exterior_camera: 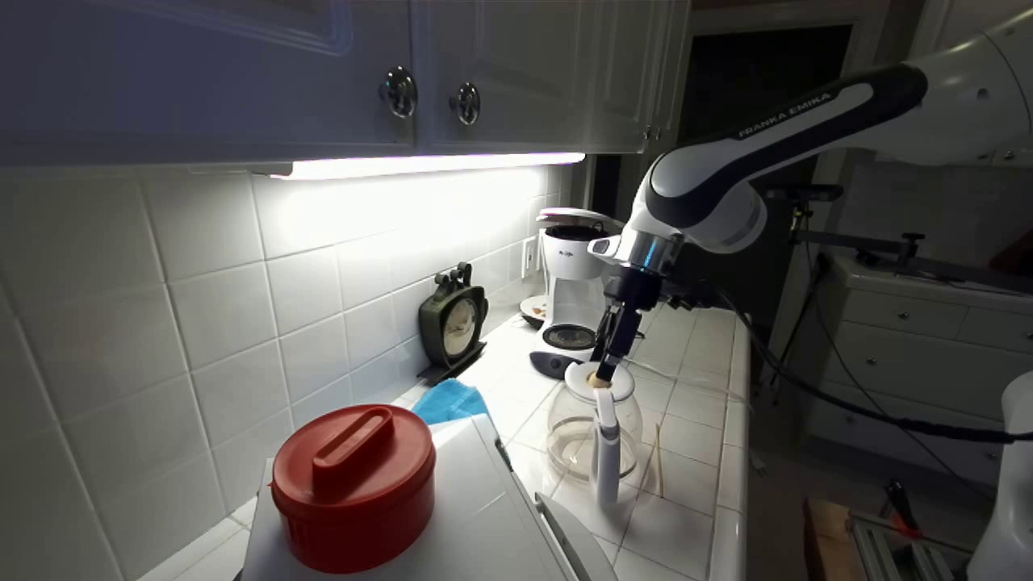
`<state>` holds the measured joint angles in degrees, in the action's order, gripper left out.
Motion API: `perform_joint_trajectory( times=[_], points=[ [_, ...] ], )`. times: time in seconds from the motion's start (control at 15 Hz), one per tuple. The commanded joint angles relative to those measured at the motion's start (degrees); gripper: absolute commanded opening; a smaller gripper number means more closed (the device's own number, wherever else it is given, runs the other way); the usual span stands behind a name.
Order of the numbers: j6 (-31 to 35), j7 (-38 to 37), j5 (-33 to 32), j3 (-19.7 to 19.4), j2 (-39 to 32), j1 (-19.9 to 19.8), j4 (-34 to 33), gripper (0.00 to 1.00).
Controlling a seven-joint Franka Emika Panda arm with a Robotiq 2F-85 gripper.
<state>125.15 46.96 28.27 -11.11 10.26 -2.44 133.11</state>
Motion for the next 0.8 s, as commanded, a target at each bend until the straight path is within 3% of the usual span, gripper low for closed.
perform_joint_trajectory(
  times=[0.0,0.73],
  points=[
    [-2.49,1.05,2.86,-0.17,1.45,0.11,-0.27,1.0],
    [-9.6,1.42,4.49,-0.01,4.08,0.81,-2.57,1.0]
  ],
)
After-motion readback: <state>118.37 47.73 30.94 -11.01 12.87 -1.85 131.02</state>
